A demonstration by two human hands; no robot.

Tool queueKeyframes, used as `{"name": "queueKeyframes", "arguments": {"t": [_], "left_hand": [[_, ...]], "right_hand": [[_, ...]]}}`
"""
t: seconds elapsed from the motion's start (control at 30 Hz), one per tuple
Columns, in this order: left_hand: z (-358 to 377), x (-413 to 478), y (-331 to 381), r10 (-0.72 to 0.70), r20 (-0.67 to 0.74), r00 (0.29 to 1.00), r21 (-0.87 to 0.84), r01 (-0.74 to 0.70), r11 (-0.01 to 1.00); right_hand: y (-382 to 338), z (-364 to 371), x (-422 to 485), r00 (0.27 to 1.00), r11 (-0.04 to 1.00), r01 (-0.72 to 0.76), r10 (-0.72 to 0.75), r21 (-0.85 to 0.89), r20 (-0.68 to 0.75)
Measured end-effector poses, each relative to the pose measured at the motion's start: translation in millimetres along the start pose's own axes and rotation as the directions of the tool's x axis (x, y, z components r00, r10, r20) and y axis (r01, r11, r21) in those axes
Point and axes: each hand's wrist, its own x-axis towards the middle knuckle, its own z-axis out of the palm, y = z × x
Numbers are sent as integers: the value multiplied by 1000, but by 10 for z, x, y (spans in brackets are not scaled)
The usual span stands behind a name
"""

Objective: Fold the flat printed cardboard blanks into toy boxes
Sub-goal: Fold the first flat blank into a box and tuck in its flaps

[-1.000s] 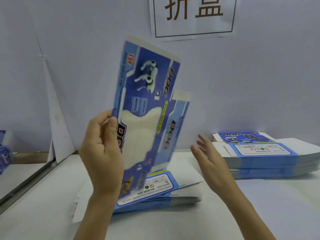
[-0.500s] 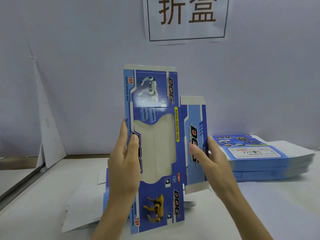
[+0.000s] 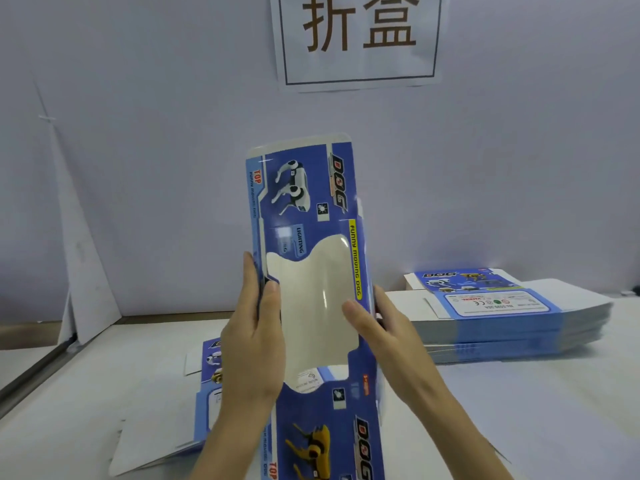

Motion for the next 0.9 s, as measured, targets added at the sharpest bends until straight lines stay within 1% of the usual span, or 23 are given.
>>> {"name": "queueKeyframes", "arguments": {"t": [0.1, 0.17, 0.23, 0.33, 0.43, 0.47, 0.53, 0.6, 0.67, 0.73, 0.83, 0.9], "left_hand": [[45, -33, -8, 8, 53, 999, 11, -9, 1000], [19, -4, 1, 24, 87, 996, -7, -23, 1000], [-45, 46, 20, 20, 143, 990, -65, -10, 998], [-186, 133, 20, -38, 277, 960, -129, 76, 989], [-285, 169, 27, -179, 343, 922, -63, 213, 975], [-307, 186, 7, -208, 331, 920, -24, 229, 973], [-339, 232, -49, -233, 241, 942, 21, 235, 972], [-354, 279, -84, -241, 148, 959, 29, 240, 970], [-362, 326, -84, -244, 118, 962, 21, 244, 970], [-381, 367, -41, -245, 161, 956, 0, 248, 969], [-408, 393, 2, -248, 291, 924, -27, 267, 963], [-405, 380, -14, -251, 294, 922, -73, 283, 956]], "right_hand": [[11, 75, -22, 998, 999, -17, 19, -37, 52], [4, 59, -19, 998, 999, -48, 48, 4, 42], [-22, -9, -10, 997, 995, -75, 74, 63, 17], [-101, -123, -12, 985, 964, -170, 159, 207, 68], [-160, -210, -23, 966, 936, -254, 236, 242, 102], [-158, -231, -19, 962, 929, -269, 245, 255, 122], [-147, -255, -16, 959, 915, -275, 239, 294, 153], [-128, -243, -21, 959, 909, -279, 245, 311, 145], [-112, -213, -18, 966, 919, -256, 229, 301, 123], [-135, -181, -8, 980, 943, -198, 183, 267, 82], [-190, -213, 0, 991, 960, -130, 130, 247, 16], [-199, -250, 2, 991, 960, -132, 135, 247, 3]]}}
